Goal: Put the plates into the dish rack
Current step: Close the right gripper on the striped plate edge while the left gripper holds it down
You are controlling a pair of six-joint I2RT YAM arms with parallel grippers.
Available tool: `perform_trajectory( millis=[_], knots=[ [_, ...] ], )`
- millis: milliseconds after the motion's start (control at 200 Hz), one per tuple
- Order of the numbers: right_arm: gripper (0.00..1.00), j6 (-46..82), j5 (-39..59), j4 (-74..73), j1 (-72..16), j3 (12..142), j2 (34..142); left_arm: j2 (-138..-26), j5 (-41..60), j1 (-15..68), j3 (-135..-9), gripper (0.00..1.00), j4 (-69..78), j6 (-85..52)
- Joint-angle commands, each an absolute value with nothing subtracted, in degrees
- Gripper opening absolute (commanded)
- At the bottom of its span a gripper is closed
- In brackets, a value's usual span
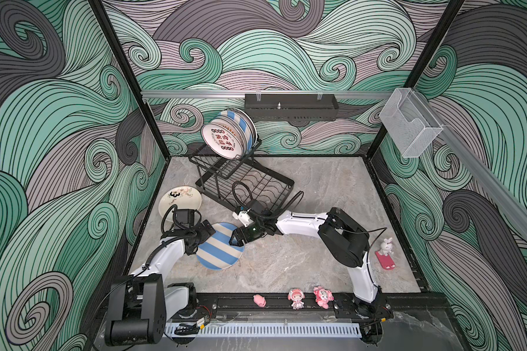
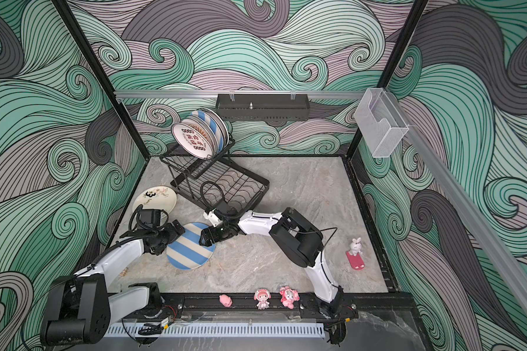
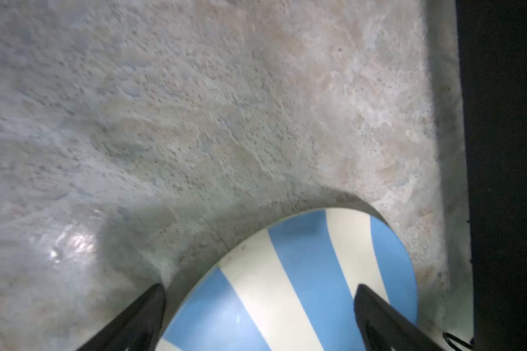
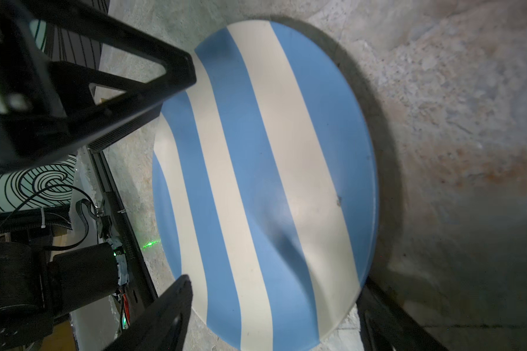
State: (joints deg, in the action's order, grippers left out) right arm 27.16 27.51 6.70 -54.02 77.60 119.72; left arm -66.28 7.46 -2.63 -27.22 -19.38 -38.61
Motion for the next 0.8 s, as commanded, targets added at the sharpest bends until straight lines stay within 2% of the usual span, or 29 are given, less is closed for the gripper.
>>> perform_trajectory(
  millis=[0,395,796],
  knots=[
    [0.79,29.50,30.65,1.91,-53.20,75.63,120.09,-66.88,12.28,-2.72,-25.16,0.99,-22.23,-39.10],
    [0.64,35.34,35.87,-9.93,-51.46,69.62,116.28,-66.28,13.36,-2.72,-25.22,0.98,-22.69,-38.87],
    [0.43,36.82,35.49,-11.34,-51.44,68.82,114.52,-63.05,14.14,-2.72,-25.04,0.99,-23.72,-38.85]
  ],
)
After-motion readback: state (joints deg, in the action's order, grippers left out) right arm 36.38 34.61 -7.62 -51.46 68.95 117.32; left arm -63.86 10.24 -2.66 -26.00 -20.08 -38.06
